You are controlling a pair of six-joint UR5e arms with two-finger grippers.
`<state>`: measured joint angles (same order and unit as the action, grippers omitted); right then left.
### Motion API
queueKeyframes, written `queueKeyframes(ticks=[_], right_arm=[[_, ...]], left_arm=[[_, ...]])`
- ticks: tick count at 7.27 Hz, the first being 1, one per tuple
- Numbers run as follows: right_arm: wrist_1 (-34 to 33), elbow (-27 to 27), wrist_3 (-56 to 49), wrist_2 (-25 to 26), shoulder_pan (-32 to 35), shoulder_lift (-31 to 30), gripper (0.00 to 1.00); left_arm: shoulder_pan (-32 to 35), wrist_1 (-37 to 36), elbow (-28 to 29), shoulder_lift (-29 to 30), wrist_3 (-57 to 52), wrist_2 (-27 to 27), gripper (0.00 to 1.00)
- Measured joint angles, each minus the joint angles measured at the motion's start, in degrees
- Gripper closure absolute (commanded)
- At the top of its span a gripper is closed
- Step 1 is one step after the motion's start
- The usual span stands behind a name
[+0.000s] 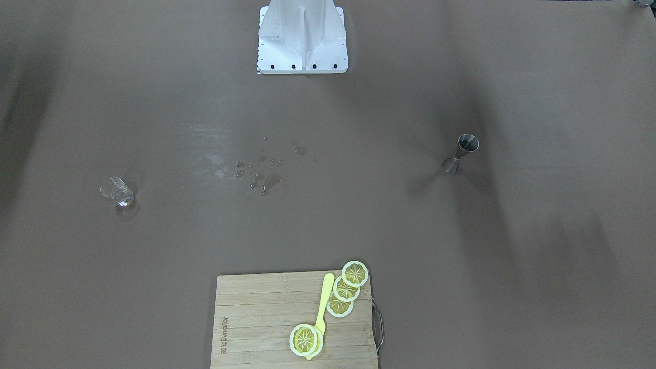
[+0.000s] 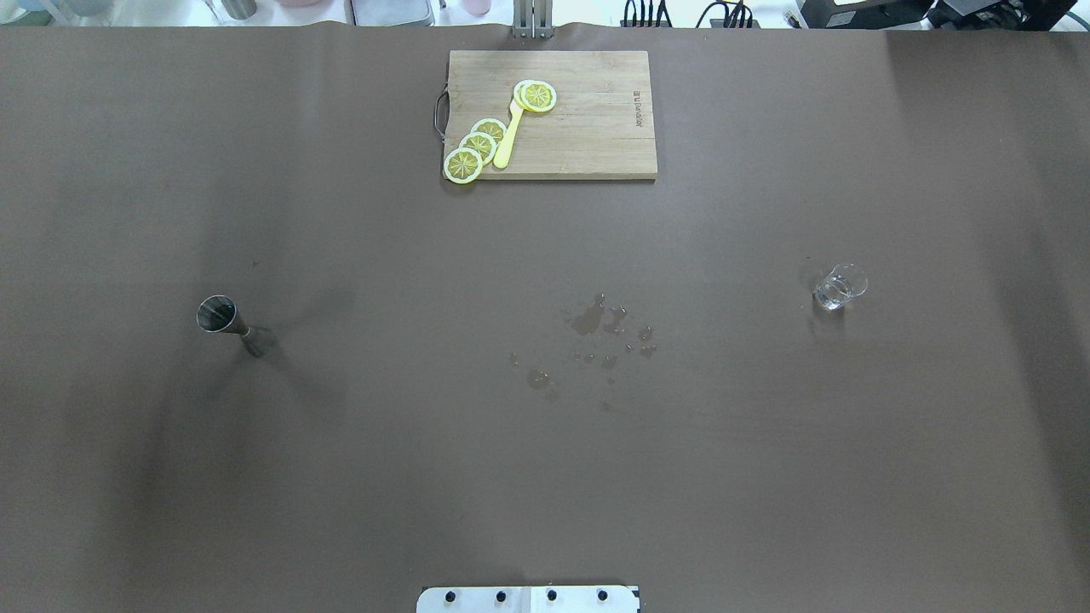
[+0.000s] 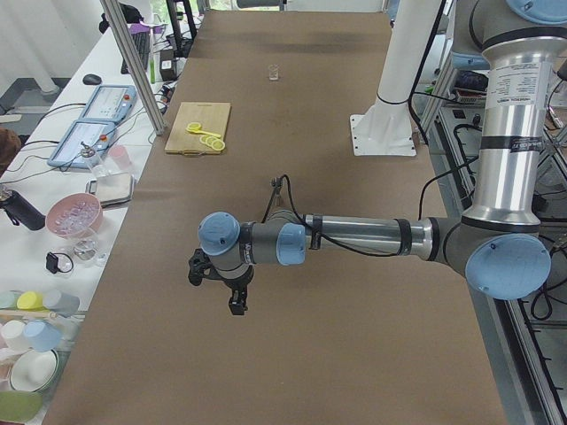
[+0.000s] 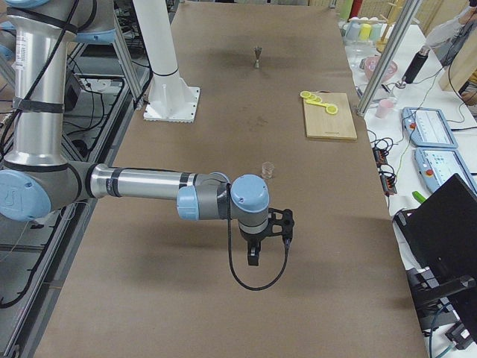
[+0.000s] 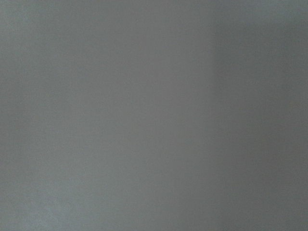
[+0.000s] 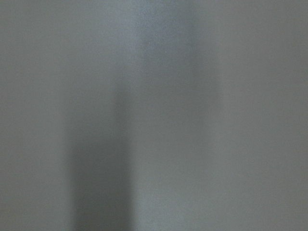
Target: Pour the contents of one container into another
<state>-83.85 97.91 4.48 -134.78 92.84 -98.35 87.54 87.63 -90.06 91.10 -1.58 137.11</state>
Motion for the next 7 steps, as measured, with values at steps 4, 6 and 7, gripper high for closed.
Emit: queueKeyframes(ticks=[4, 6, 7], right_arm=[[0.4, 0.0, -0.6, 0.3, -0.2, -0.2, 0.0], [0.8, -0.7, -0.6, 0.0, -0.2, -0.6, 0.0], [0.9, -1.1, -0.7, 0.0, -0.2, -0.8, 0.0]], left_arm=[[0.0, -0.1, -0.1, 0.0, 0.0, 0.1, 0.01], [0.0, -0.2, -0.2, 0.0, 0.0, 0.1, 0.01], [0.0, -0.2, -0.2, 0.0, 0.0, 0.1, 0.01]])
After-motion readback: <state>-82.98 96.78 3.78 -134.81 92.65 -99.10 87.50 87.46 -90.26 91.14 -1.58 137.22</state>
